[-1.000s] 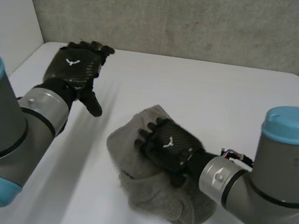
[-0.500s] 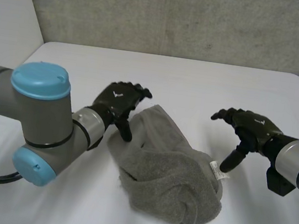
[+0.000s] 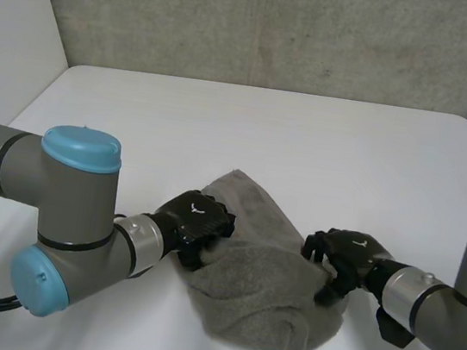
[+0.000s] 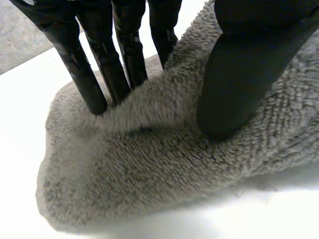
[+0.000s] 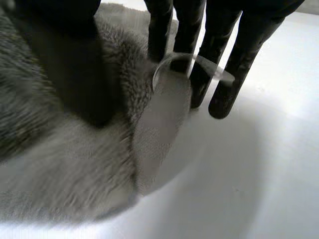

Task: Fold the towel.

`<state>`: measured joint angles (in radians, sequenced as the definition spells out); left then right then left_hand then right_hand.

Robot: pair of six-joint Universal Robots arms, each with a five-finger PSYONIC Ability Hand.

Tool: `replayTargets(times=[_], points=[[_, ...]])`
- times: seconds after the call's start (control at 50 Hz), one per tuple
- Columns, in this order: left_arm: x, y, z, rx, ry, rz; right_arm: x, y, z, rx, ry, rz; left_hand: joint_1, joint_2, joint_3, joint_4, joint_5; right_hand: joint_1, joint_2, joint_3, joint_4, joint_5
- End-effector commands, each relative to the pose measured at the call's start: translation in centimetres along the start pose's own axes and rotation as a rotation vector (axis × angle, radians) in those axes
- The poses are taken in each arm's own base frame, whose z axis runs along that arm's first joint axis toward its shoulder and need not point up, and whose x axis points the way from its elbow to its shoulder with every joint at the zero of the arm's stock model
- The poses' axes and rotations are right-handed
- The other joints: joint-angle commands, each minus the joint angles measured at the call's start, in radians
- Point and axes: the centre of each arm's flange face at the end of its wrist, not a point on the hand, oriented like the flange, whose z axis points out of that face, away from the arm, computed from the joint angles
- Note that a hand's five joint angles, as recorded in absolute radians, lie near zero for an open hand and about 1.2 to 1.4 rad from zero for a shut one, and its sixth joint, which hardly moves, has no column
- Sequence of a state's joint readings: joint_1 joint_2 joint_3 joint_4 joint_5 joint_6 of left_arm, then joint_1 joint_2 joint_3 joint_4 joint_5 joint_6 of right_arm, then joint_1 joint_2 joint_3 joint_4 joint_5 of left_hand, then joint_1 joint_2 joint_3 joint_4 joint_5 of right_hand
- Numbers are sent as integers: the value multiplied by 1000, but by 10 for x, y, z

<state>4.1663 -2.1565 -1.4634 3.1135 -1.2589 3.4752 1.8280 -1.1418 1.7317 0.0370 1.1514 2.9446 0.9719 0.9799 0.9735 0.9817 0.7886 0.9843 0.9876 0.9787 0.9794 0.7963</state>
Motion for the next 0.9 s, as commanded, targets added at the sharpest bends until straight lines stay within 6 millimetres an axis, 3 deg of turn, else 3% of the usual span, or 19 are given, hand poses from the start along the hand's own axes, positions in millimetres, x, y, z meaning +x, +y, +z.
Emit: replayTargets(times=[0.02,0.04,0.08,0.1,0.12,0.14,0.2,0.28,0.36,0.4,0.5,0.58,0.7,0.74,0.76,0.78,0.8,0.82,0.9], points=[[-12,-18,-6,41,-99,16,-5,-36,5,125,52,-106,424,416,423,415,433,412,409,418,417,425],[-12,-18,-6,41,-99,16,-7,-57,4,208,80,-157,424,416,423,415,433,412,409,418,417,425],[-24,-47,-13,125,-188,24,-17,-109,-2,436,123,-301,424,416,423,415,433,412,409,418,417,425],[-24,-47,-13,126,-188,24,-17,-110,-2,437,123,-302,424,416,423,415,433,412,409,418,417,425],[-30,-65,-18,184,-247,23,-21,-128,-4,543,150,-375,424,416,423,415,433,412,409,418,417,425],[-32,-82,-25,251,-311,2,-21,-129,-4,544,151,-376,424,416,423,415,433,412,409,418,417,425],[-41,-106,-43,386,-464,-105,-39,-164,-11,815,208,-574,424,416,423,415,433,412,409,418,417,425],[-43,-104,-70,455,-590,-252,-47,-172,-13,900,220,-629,424,416,423,415,433,412,409,418,417,425],[-11,-77,-80,381,-504,-240,-59,-144,-5,772,141,-619,424,416,423,415,433,412,409,418,417,425],[2,-65,-81,343,-462,-231,-66,-113,4,608,64,-609,424,416,423,415,433,412,409,418,417,425],[22,-32,-82,234,-388,-217,-69,-72,9,389,1,-636,424,416,423,415,433,412,409,418,417,425],[34,-1,-83,132,-360,-212,-72,-53,6,280,-29,-667,424,416,423,415,433,412,409,418,417,425],[56,14,-90,56,-287,-190,-69,-28,1,102,-62,-711,424,416,423,415,433,412,409,418,417,425],[62,15,-96,19,-263,-183,-69,-28,-2,88,-65,-698,13,5,12,4,22,281,278,286,286,294],[62,15,-96,19,-263,-183,-69,-27,-3,79,-67,-687,11,3,9,1,20,-68,-71,-62,-63,-54],[64,14,-99,7,-257,-181,-69,-26,-5,76,-69,-677,-280,-288,-281,-290,-271,-478,-482,-473,-473,-465],[64,14,-99,7,-257,-181,-69,-26,-5,76,-69,-677,-283,-291,-284,-293,-274,-482,-486,-477,-477,-469],[63,11,-102,3,-256,-179,-70,-25,-7,77,-71,-663,-425,-433,-427,-435,-416,-706,-710,-701,-701,-693],[60,-2,-107,33,-263,-181,-70,-30,-14,96,-68,-606,-430,-438,-431,-439,-421,-723,-726,-718,-718,-710]])
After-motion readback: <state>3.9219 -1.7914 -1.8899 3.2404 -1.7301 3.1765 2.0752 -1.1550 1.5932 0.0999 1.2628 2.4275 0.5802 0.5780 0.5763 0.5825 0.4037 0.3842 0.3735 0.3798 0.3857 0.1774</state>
